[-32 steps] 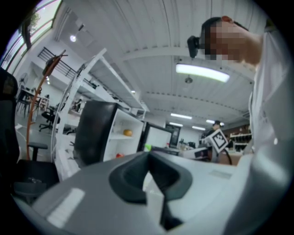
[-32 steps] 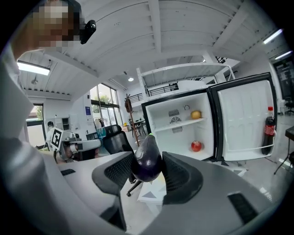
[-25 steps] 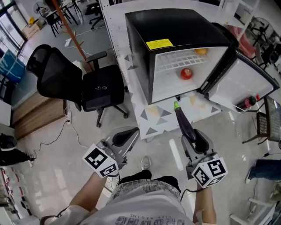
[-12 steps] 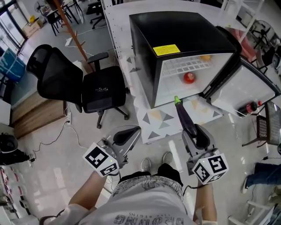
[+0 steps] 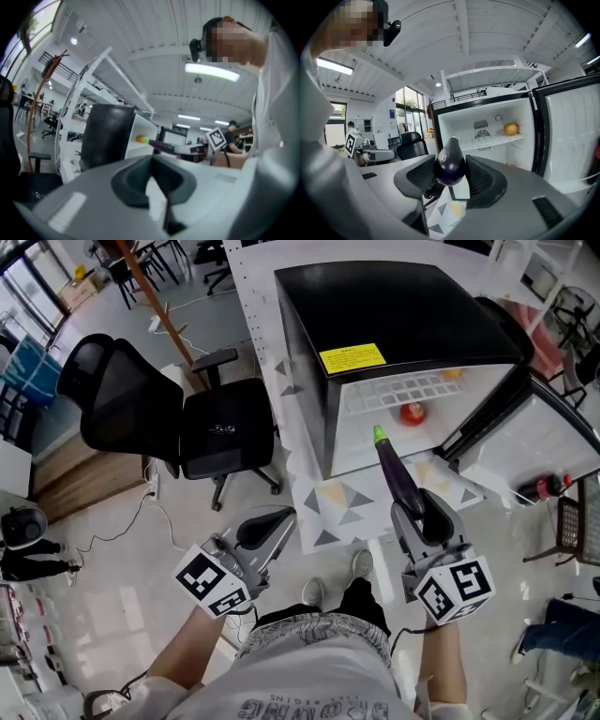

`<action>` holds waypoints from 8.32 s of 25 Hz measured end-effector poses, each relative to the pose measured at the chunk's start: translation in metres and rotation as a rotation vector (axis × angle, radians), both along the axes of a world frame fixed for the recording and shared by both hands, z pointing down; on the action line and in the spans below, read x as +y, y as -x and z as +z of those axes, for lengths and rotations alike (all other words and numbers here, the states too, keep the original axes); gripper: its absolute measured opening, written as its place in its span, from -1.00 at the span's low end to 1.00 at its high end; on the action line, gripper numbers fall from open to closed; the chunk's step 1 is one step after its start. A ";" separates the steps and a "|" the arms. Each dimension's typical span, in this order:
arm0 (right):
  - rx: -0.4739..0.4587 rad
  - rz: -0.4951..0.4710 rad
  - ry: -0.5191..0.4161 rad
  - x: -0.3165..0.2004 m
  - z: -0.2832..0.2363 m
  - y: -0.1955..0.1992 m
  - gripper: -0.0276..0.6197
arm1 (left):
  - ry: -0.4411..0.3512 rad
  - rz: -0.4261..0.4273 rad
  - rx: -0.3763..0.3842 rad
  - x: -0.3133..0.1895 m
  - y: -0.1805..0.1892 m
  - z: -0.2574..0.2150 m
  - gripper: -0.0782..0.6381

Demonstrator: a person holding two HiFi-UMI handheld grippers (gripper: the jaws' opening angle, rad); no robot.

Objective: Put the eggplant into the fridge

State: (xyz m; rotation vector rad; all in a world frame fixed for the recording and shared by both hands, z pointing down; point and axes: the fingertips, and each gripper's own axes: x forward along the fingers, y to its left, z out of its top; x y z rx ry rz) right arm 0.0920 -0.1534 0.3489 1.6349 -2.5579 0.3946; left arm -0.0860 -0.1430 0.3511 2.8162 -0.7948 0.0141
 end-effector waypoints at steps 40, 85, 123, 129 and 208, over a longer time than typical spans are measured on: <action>0.102 -0.287 -0.136 -0.185 -0.005 0.017 -0.29 | 0.084 -0.315 -0.085 -0.065 -0.042 0.008 -0.76; 0.575 -0.274 -0.143 -0.222 0.033 0.059 -0.29 | 0.123 -0.402 -0.043 -0.054 -0.022 0.026 -0.76; 0.491 -0.259 -0.168 -0.203 0.007 0.051 -0.22 | 0.078 -0.364 -0.041 -0.043 -0.028 0.009 -0.76; 0.462 -0.256 -0.194 -0.181 -0.007 0.045 -0.25 | 0.055 -0.331 -0.039 -0.039 -0.032 -0.001 -0.76; 0.564 -0.261 -0.164 -0.062 0.023 0.035 -0.91 | -0.011 -0.135 -0.039 -0.030 -0.043 -0.013 -0.76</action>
